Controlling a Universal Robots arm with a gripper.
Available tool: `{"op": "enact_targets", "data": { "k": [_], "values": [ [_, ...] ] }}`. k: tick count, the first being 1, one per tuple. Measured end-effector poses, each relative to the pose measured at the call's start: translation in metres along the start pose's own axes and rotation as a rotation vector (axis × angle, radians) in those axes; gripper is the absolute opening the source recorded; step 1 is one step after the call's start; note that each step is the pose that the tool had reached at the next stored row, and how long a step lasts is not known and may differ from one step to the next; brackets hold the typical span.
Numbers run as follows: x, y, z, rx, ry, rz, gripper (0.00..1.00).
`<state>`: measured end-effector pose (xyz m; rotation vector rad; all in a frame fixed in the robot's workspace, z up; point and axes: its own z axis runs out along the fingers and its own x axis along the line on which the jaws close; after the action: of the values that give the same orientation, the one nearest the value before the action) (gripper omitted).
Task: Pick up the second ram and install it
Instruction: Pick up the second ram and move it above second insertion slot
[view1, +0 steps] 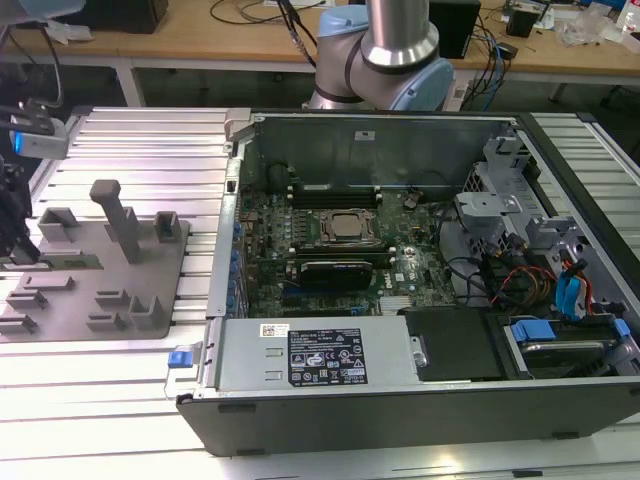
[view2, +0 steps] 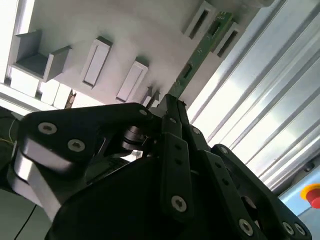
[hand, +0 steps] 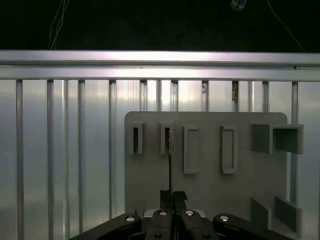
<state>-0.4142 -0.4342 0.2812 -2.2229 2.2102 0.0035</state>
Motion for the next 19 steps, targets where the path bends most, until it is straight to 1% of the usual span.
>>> {"op": "enact_targets", "data": {
  "k": [1, 2, 3, 4, 5, 6, 7, 10, 11, 12, 13, 15, 16, 18, 19],
  "values": [
    [-0.0001, -0.0001, -0.0114, 0.0000, 0.0000, 0.000, 0.09],
    [-0.0003, -0.0001, -0.0303, 0.0001, 0.0000, 0.000, 0.09],
    [-0.0004, -0.0001, -0.0361, 0.0000, 0.0000, 0.000, 0.09],
    [-0.0005, -0.0002, -0.0489, 0.0000, 0.0000, 0.000, 0.09],
    [-0.0007, -0.0002, -0.0557, 0.0000, 0.0002, 0.000, 0.09],
    [-0.0007, -0.0002, -0.0581, 0.0000, 0.0005, 0.000, 0.09],
    [-0.0011, -0.0002, -0.0749, 0.0000, 0.0012, 0.000, 0.09],
    [-0.0015, -0.0003, -0.0984, 0.0001, 0.0012, 0.000, 0.09],
    [-0.0017, -0.0004, -0.1049, 0.0000, 0.0012, 0.000, 0.09],
    [-0.0018, -0.0004, -0.1094, 0.0000, 0.0012, 0.000, 0.09],
    [-0.0021, -0.0004, -0.1188, 0.0001, 0.0012, 0.000, 0.09],
    [-0.0033, -0.0005, -0.1411, 0.0000, 0.0012, 0.000, 0.09],
    [-0.0037, -0.0006, -0.1485, 0.0000, 0.0013, 0.000, 0.09],
    [-0.0044, -0.0006, -0.1658, 0.0001, 0.0012, 0.000, 0.09],
    [-0.0046, -0.0008, -0.1730, -0.0001, 0.0013, 0.000, 0.09]
  ]
}}
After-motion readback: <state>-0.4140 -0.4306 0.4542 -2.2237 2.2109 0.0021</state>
